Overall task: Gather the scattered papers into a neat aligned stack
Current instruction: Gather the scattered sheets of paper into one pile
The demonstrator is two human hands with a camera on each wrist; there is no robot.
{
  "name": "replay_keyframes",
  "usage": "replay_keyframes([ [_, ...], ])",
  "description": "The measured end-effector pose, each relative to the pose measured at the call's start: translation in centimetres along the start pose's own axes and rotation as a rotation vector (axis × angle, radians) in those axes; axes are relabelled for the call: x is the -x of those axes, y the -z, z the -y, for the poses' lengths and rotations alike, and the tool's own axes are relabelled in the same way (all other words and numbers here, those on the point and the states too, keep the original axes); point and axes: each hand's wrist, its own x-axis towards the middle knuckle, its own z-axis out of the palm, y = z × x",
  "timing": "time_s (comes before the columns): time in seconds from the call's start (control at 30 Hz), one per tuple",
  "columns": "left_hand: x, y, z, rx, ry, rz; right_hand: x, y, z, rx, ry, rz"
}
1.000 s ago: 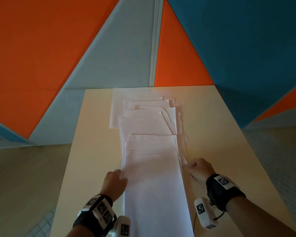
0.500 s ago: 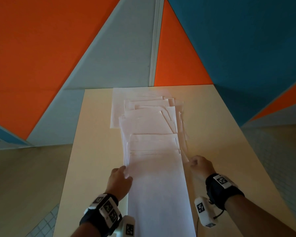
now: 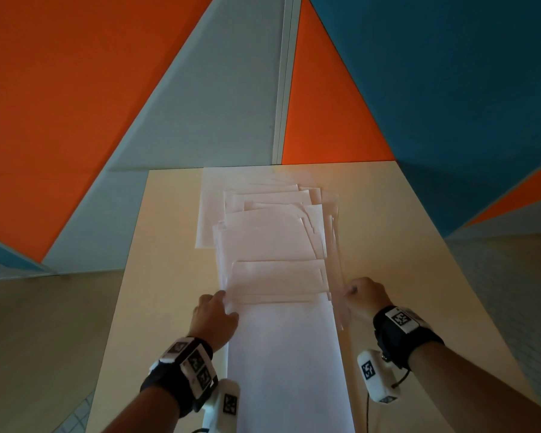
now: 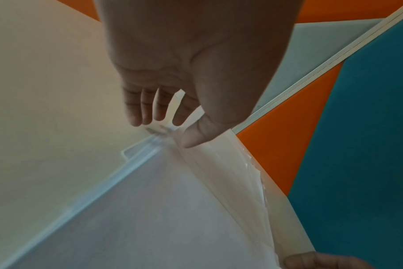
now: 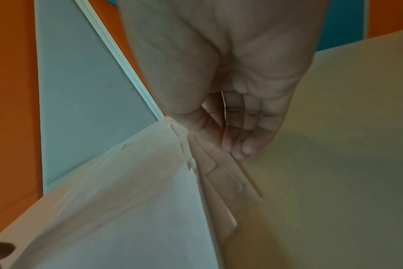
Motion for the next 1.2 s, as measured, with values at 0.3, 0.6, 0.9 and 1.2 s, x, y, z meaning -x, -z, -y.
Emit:
replay_keyframes([
  [0.3, -5.8, 2.0, -2.3, -0.134, -0.126, -0.02, -5.6, 1.7, 4.7, -0.042, -0.019, -0.061],
  [0.6, -8.1, 1.3, -2.2, -0.214, -0.208, 0.019, -8.4, 0.8, 6.3, -0.035, 0.031, -0.004],
  [0.9, -9.2, 2.3, -1.7, -0.296, -0.291, 0.058, -9.7, 1.5, 6.2, -0.119, -0.014, 0.018],
  [1.2, -8.2, 3.3, -0.6, -0.301, -0.31, -0.003, -9.7, 0.8, 5.6, -0.132, 0.047, 0.047],
])
